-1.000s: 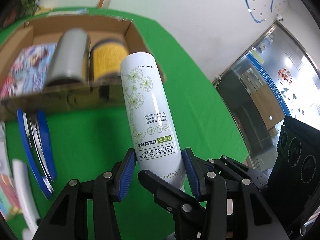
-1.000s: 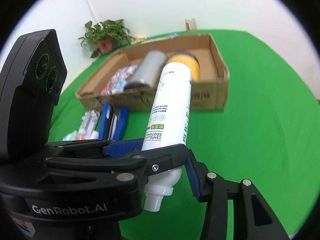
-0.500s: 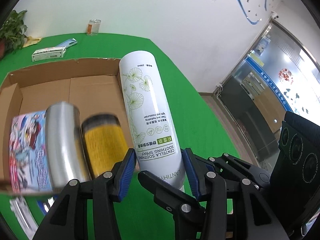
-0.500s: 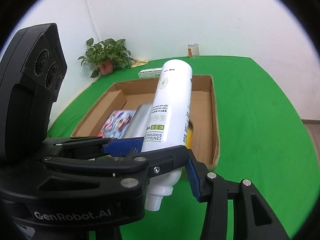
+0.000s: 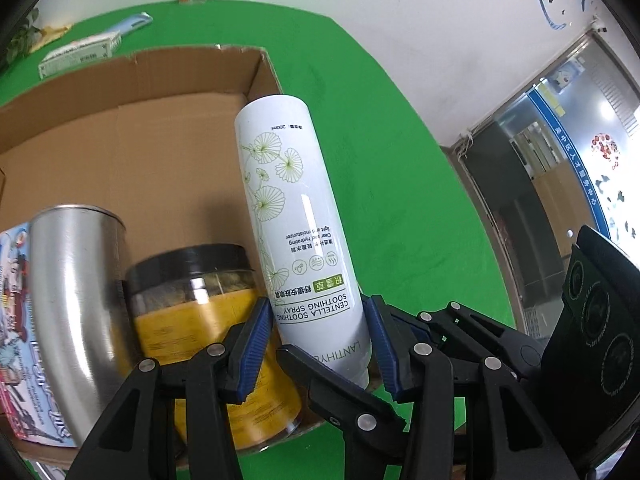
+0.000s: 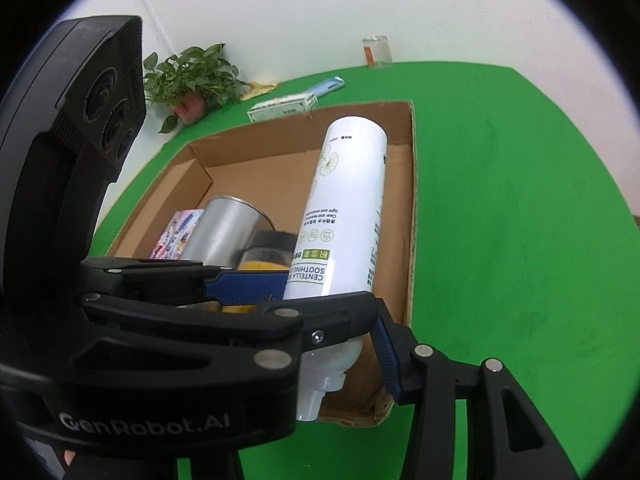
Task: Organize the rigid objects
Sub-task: 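Carry the spray bottle into the box beside the jar and release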
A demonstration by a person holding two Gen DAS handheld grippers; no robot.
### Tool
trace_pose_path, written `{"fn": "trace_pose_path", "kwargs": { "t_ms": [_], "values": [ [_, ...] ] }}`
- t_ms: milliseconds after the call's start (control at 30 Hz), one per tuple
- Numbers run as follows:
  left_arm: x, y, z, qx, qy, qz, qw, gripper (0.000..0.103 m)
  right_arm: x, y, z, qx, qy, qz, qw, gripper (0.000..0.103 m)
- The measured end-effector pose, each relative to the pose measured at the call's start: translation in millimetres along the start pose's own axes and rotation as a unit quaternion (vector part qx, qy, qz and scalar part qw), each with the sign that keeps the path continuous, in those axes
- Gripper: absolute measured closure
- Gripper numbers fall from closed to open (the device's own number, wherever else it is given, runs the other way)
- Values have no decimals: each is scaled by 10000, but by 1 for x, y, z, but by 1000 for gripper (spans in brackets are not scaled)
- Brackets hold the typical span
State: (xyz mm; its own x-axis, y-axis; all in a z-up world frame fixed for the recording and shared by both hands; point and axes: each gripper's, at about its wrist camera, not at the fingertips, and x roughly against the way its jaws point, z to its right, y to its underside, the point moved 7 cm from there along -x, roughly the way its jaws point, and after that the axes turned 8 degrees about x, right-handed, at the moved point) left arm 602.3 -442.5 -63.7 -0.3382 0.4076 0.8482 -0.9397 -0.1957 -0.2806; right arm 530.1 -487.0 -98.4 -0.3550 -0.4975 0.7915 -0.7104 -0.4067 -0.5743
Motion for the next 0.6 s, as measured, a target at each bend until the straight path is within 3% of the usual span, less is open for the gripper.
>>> {"fn": "trace_pose_path", "kwargs": {
  "t_ms": [267, 367, 567, 600],
  "values": [
    [-6, 1, 2, -43, -149, -40, 9999, 57, 4, 5, 3, -146, -18, 96, 9998, 57],
    [-1, 5, 2, -18, -131, 17, 9999, 57, 1, 7, 3, -90, 176, -4, 9998, 56],
    [33, 17, -15, -152, -247, 493, 9984, 56, 14, 18, -4, 230, 572, 46, 9981, 56],
    [45, 20, -16, -275, -299, 702, 9967, 56, 23, 21, -7, 313, 728, 169, 9967, 47]
  ]
}}
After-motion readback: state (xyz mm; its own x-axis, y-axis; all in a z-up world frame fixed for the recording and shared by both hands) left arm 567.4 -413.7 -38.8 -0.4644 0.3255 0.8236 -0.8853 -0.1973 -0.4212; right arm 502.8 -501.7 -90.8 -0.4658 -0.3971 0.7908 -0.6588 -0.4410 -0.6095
